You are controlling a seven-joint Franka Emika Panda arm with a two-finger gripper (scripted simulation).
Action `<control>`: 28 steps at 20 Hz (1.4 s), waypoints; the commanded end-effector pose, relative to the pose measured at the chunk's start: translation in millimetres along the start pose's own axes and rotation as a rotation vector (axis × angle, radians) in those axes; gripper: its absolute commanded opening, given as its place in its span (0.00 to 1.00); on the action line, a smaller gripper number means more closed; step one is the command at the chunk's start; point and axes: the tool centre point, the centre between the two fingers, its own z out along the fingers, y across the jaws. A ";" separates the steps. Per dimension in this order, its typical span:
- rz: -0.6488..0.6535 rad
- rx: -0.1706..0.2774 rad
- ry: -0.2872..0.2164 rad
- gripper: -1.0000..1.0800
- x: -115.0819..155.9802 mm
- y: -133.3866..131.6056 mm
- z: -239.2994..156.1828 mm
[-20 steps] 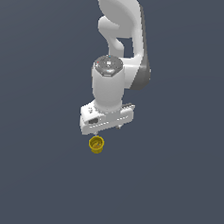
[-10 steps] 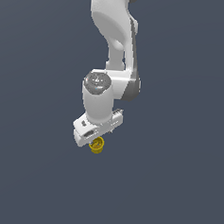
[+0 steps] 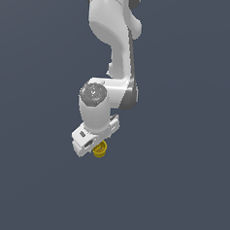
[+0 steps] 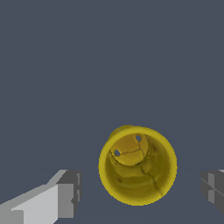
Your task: Pick up the object and move it to a goal position.
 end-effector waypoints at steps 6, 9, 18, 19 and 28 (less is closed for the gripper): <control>-0.025 0.002 -0.002 0.96 -1.7 2.6 4.2; -0.025 0.002 -0.002 0.96 -1.9 2.7 7.9; -0.029 0.002 -0.002 0.96 -2.7 1.7 49.3; -0.029 0.002 -0.002 0.96 -2.5 1.5 52.1; -0.029 0.002 -0.002 0.00 -1.6 2.7 54.6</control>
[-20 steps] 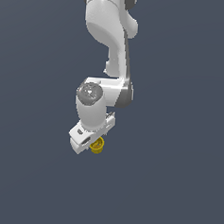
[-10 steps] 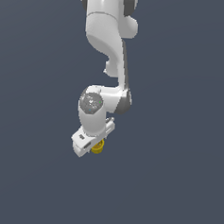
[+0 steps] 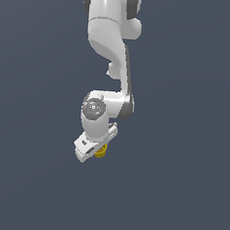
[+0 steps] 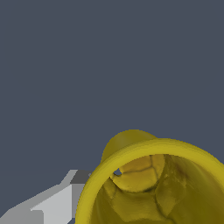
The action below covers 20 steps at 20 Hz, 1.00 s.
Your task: Pick up the object and move it to a goal position.
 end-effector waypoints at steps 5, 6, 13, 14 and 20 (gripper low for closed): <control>0.000 0.000 0.000 0.00 0.4 0.0 -0.2; 0.000 0.000 0.000 0.00 0.4 0.0 -0.2; 0.000 0.000 0.000 0.00 -4.6 -1.9 -2.3; 0.000 0.000 0.000 0.00 -6.3 -2.7 -3.1; 0.000 0.000 0.000 0.00 -22.4 -9.8 -11.2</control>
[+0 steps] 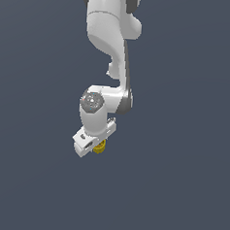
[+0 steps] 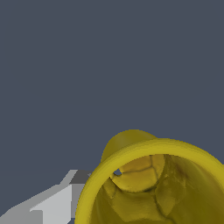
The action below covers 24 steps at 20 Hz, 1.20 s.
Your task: Pick up the object and move it to a goal position.
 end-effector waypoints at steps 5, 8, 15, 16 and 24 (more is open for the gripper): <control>0.000 -0.002 0.001 0.00 -26.9 -11.4 -14.6; 0.001 -0.002 0.001 0.00 -44.8 -19.1 -23.6; 0.001 -0.002 0.001 0.00 -91.8 -39.4 -47.6; 0.001 -0.002 0.001 0.00 -98.8 -42.4 -51.2; 0.001 -0.002 0.001 0.00 -144.7 -61.3 -75.3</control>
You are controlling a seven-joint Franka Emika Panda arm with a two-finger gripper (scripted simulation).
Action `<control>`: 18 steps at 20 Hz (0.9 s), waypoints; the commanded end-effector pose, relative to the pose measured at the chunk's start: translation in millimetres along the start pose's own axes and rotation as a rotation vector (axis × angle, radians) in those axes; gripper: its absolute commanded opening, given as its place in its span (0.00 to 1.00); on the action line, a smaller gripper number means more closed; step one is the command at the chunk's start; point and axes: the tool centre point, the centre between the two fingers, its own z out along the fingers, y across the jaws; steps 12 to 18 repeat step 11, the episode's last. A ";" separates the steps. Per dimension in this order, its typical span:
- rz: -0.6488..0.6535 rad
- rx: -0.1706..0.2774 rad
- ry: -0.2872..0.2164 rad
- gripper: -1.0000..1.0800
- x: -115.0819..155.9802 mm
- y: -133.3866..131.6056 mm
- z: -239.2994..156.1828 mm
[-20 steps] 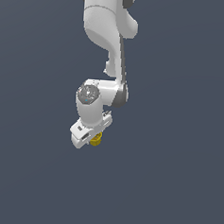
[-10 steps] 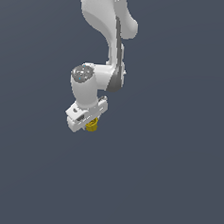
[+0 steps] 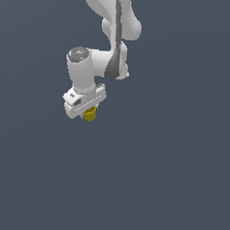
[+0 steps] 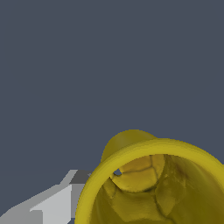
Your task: Pick up the object and move it to a goal position.
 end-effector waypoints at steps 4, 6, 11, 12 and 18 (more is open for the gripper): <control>-0.001 -0.001 0.001 0.00 -22.7 -8.9 -13.0; -0.001 -0.001 0.001 0.00 -27.7 -10.8 -15.8; -0.001 -0.001 0.001 0.00 -33.0 -12.6 -18.9; -0.001 -0.001 0.001 0.00 -33.0 -12.6 -18.9; -0.001 -0.001 0.001 0.00 -33.0 -12.6 -18.9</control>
